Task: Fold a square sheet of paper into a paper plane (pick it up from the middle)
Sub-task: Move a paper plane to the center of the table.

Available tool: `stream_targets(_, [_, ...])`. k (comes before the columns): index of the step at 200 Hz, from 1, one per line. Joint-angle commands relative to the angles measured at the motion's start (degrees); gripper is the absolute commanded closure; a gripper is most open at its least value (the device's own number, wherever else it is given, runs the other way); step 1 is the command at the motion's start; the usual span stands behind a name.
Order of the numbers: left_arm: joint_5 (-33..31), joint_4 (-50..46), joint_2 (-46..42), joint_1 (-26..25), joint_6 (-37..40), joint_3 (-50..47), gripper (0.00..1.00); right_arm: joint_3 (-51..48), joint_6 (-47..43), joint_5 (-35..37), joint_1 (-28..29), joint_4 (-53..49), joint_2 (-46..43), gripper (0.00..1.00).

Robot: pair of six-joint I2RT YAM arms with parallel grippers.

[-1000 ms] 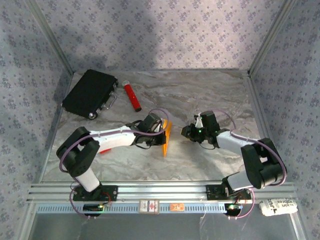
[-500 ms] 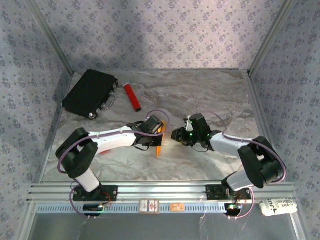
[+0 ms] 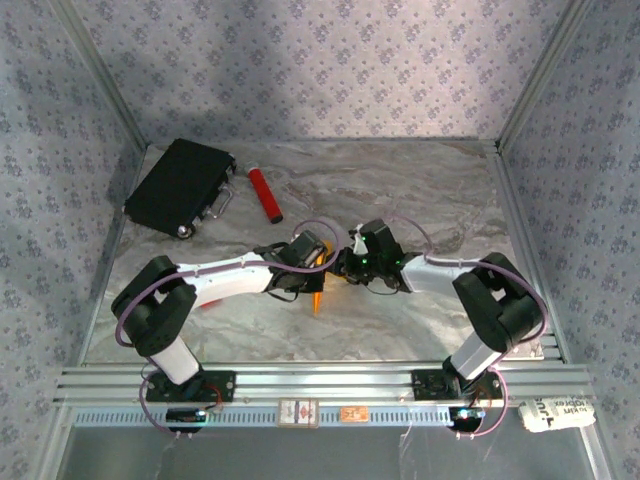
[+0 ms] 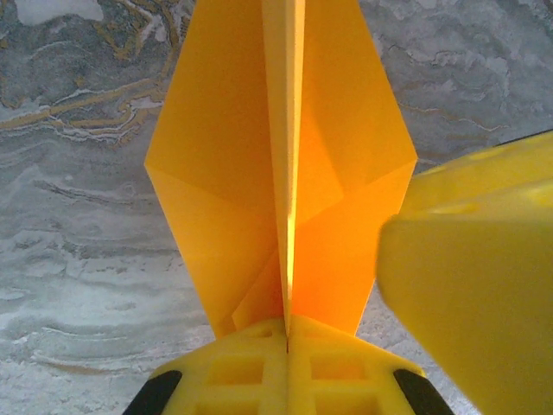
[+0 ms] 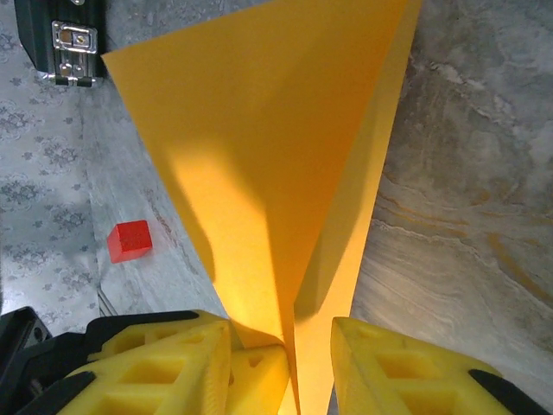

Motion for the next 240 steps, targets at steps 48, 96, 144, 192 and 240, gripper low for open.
stream_targets(48, [-0.12, -0.60, 0.10, -0.48, 0.77, 0.70, 0.97, -0.34, 1.28, 1.00, -0.31, 0.20, 2.74, 0.84])
stream_targets(96, [-0.56, -0.44, 0.09, -0.48, 2.40, 1.39, 0.90, -0.35, 0.97, 0.46, -0.31, -0.19, 2.33, 0.90])
stream_targets(144, [-1.10, -0.08, 0.40, -0.48, 4.75, 1.93, 0.85, -0.55, 1.10, 0.37, -0.28, -0.03, 2.24, 0.90])
stream_targets(192, [-1.11, -0.08, 0.98, -0.50, 4.82, 2.17, 0.78, -0.76, 1.28, 0.53, -0.22, -0.02, 2.24, 0.91])
stream_targets(240, [-2.24, -0.42, 0.57, -0.48, 4.61, 1.84, 0.72, -1.00, 1.61, 0.82, -0.23, -0.02, 2.33, 0.91])
